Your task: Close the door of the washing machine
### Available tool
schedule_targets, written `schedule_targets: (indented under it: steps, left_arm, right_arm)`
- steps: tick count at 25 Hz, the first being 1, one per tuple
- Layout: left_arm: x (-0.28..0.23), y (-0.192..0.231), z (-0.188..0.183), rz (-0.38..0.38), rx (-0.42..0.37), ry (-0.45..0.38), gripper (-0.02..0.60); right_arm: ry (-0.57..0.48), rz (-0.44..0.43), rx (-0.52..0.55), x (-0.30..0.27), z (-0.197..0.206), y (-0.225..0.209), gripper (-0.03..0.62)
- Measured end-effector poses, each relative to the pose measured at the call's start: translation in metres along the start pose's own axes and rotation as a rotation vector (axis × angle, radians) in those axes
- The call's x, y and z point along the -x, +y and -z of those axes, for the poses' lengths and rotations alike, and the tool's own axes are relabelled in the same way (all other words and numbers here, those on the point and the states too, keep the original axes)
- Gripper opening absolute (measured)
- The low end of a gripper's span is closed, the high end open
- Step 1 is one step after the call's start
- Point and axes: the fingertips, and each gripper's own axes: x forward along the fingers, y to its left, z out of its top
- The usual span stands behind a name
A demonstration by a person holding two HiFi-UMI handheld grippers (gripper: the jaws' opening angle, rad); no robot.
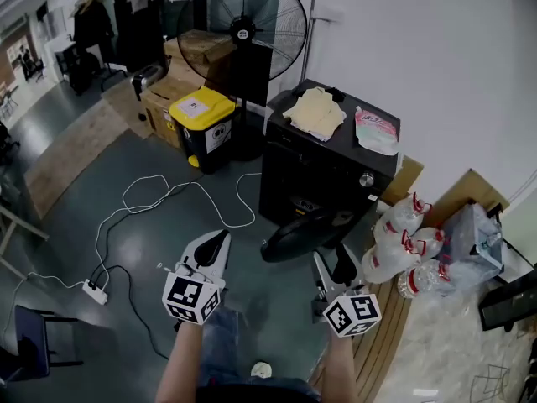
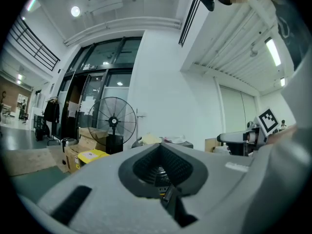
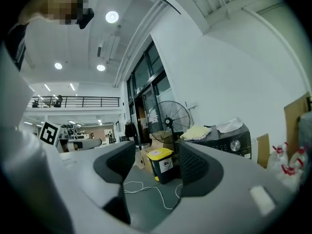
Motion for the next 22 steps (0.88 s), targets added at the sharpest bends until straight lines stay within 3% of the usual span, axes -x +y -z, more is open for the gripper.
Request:
schedule_targets:
  steps: [7,13,16,22]
  left_arm:
    - [-0.123,0.132,0.018,0.098,-0.004,-0.006,0.000]
    - [-0.230,0.246,0.016,0.212,-0.016,0.074,0.000]
    - [-0.275,0.275,0.009,0.276,-0.029,0.081,0.000]
    - [-0.347,0.293,0.004,0.392,-0.017,0.107,0.000]
  right_arm:
    - [-0.002,0.144,0.028,-0.142,0.040,-0.041,0.273]
    - [0.032,0.309,-0.025,-0.262,0.053,-0.072,0.273]
    - [0.016,0.383,-0.036,-0.294,0.049,-0.084,0.273]
    - [0.024,0.536,-0.057,-0.314,0.044,-0.102,0.273]
